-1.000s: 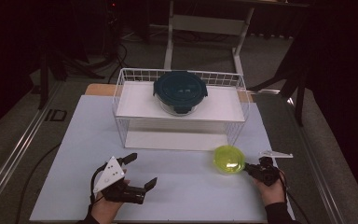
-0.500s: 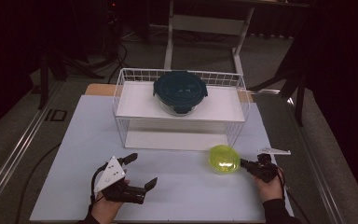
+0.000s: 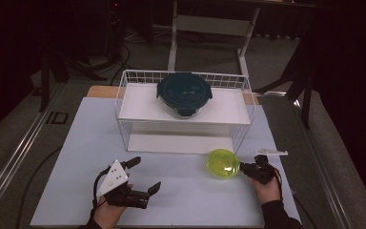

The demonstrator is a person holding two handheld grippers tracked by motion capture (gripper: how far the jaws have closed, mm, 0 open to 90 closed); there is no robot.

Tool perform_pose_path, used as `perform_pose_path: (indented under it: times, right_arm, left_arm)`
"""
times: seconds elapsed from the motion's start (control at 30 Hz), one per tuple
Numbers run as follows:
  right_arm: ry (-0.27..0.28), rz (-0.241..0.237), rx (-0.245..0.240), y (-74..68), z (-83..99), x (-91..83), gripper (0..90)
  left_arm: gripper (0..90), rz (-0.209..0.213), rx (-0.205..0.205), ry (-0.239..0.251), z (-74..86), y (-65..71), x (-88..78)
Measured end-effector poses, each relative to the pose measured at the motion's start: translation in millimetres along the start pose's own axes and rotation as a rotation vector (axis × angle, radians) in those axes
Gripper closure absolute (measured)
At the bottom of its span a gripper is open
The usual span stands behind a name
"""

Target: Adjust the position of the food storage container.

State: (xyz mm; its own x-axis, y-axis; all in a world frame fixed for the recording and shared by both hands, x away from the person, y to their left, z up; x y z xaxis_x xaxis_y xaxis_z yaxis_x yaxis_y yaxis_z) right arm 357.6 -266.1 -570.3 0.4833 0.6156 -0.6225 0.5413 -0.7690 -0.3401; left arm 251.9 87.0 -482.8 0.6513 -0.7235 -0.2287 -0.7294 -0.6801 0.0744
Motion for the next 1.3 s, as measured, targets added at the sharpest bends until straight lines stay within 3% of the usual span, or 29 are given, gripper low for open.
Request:
perform_pose_path:
  times: [0.47,0.8,0.93,1.13,1.3]
  right_arm:
    - [-0.065,-0.106,-0.064,-46.6,-1.2,39.8,90.0]
    - [-0.087,-0.152,-0.1,-73.6,-4.6,61.8,90.0]
    - [-0.094,-0.132,-0.1,-73.5,-5.7,63.0,90.0]
    - [-0.078,-0.112,-0.08,-63.7,-2.8,45.4,90.0]
    - [-0.077,-0.127,-0.086,-68.6,7.6,35.3,90.0]
  left_arm:
    - [0.9,0.001,0.003,0.001,-0.3,0.7,-0.5]
    - [0.9,0.003,0.005,0.002,-0.8,1.1,-0.9]
    - [0.9,0.002,0.004,0.002,-0.6,1.0,-1.1]
    - [0.9,0.0,0.002,0.003,-1.0,0.0,-1.5]
    - [0.9,0.001,0.005,0.003,-1.4,0.8,-1.3]
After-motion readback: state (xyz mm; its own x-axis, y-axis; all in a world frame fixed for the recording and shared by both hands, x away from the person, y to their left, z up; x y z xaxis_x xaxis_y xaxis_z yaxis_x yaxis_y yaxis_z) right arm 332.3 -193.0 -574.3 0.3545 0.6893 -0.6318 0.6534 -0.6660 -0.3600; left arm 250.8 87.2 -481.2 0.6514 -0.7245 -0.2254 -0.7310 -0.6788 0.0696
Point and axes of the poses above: each handheld gripper's, and its own axes: x roughly forward along the jaws, z roughly out of its underside, y roughly to its right, the point moved 7 cm from there along x, roughly forward along the jaws
